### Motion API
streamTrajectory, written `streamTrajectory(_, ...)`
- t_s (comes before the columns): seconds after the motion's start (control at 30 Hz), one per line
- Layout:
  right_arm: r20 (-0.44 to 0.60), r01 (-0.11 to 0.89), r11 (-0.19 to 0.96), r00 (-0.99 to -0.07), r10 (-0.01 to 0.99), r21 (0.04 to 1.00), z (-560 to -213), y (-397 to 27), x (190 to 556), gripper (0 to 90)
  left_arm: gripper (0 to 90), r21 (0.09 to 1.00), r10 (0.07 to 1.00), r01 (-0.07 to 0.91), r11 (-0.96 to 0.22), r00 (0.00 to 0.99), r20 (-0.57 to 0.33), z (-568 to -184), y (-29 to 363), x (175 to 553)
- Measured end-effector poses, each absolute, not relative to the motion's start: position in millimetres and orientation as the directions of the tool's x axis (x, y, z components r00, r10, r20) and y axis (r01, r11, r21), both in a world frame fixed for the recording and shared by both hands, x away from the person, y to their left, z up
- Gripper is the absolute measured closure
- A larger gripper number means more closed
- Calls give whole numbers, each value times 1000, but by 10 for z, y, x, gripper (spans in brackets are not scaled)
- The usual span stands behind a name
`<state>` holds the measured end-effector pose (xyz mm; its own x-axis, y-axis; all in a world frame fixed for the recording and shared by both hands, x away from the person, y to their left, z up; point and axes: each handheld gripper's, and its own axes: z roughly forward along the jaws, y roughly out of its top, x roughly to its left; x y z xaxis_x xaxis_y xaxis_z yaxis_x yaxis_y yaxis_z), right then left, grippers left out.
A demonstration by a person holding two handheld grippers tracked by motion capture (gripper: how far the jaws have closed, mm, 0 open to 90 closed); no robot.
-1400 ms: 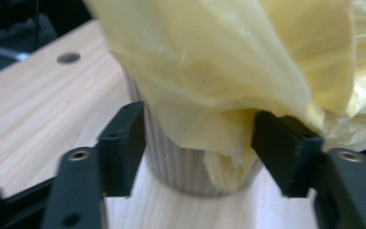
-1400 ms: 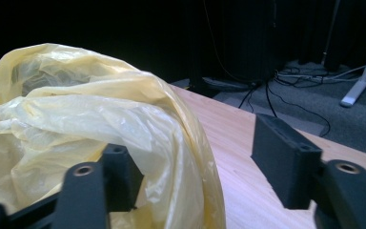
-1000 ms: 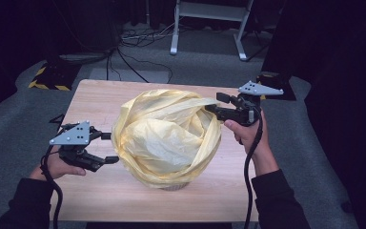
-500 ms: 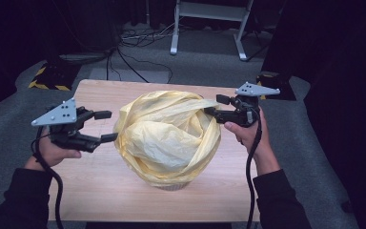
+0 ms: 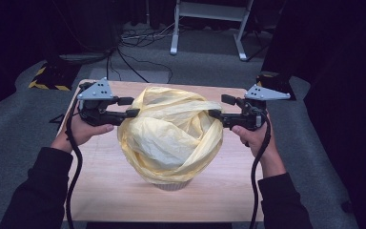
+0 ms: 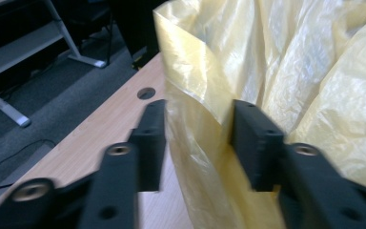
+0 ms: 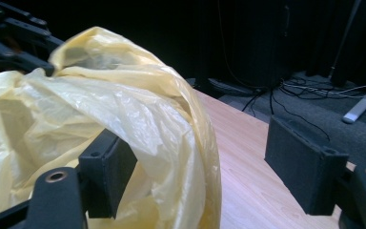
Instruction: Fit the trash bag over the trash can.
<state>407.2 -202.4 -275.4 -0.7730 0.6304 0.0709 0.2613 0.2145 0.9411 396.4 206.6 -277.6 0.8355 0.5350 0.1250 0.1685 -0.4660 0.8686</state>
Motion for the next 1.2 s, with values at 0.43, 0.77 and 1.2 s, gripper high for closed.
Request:
streamTrajectory(0.43, 103, 331, 176, -676, 730, 927, -3004, -2119, 4137, 547, 719, 838, 602, 313, -447, 798, 24, -3029, 1907, 4267)
streamTrajectory(0.77, 158, 406, 191, -683, 713, 894, -3272, -2062, 4233, 606, 788, 837, 549, 336, -432, 835, -52, -3301, 1826, 4333)
streamTrajectory(1.2, 145, 361, 278, -803, 577, 890, -3405, -2007, 4046, 687, 864, 866, 433, 233, -443, 901, -21, -3499, 2034, 3865)
